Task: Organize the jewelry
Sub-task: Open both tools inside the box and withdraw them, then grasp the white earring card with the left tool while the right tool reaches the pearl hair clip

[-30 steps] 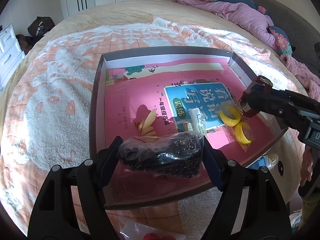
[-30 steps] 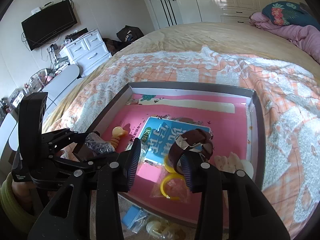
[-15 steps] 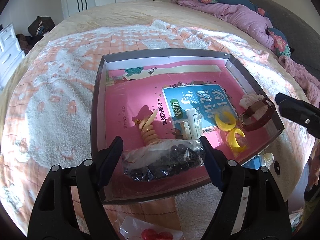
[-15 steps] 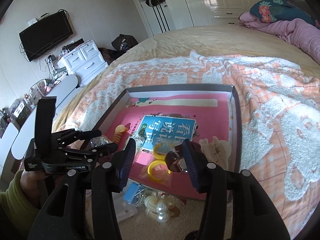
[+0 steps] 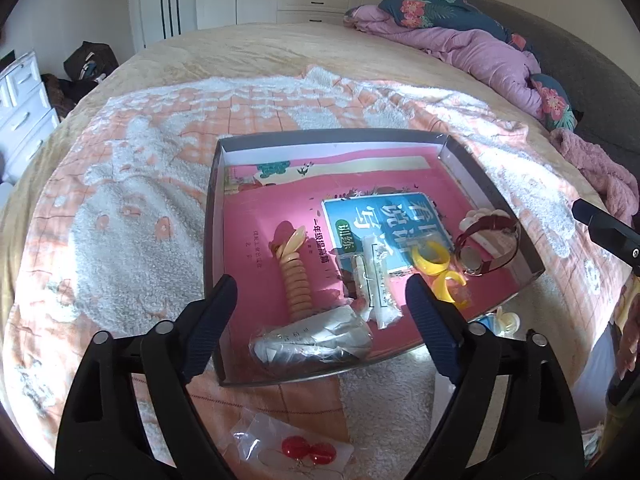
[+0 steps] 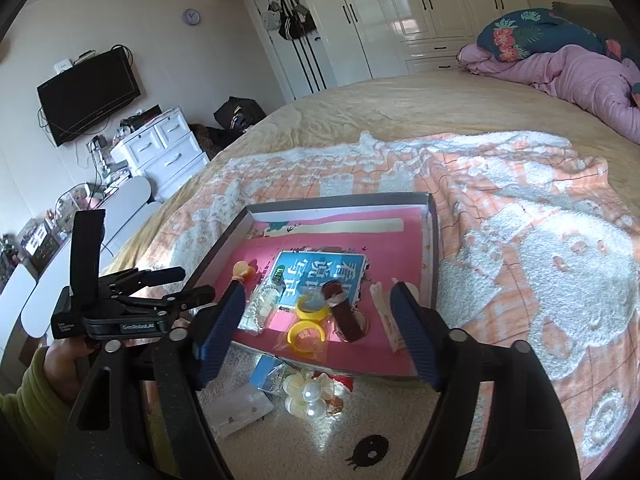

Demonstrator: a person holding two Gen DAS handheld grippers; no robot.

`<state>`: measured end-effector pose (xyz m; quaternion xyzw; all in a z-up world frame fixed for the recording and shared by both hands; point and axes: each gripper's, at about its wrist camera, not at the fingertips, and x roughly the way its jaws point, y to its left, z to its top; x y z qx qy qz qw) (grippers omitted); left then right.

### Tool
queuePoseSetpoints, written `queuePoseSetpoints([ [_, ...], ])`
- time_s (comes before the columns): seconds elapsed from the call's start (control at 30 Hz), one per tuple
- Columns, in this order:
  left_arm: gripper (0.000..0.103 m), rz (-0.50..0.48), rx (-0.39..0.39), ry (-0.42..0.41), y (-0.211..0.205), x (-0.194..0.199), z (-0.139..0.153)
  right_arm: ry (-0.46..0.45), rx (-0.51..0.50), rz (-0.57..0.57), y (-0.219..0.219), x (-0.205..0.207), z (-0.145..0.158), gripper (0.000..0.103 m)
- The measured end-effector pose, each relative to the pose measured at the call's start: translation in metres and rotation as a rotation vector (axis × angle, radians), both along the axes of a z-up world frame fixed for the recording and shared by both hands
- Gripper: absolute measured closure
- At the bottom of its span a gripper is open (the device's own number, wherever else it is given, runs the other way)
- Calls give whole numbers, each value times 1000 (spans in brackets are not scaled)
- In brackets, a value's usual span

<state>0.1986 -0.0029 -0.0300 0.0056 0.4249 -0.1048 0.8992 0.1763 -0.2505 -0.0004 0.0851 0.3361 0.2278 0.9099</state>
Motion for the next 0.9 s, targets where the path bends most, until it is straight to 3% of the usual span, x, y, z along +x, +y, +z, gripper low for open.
queuePoseSetpoints([
  [0.1,21,3,3,-18,0,-5,7,-19,5,-13,-4,-6,5,22],
  [0.2,10,18,1,-34,2,-10,15,-35,8,-17,-8,-11,10,21],
  [0.9,10,59,-9,-127,14,-64,55,-117,3,1,-17,-47,37,21],
])
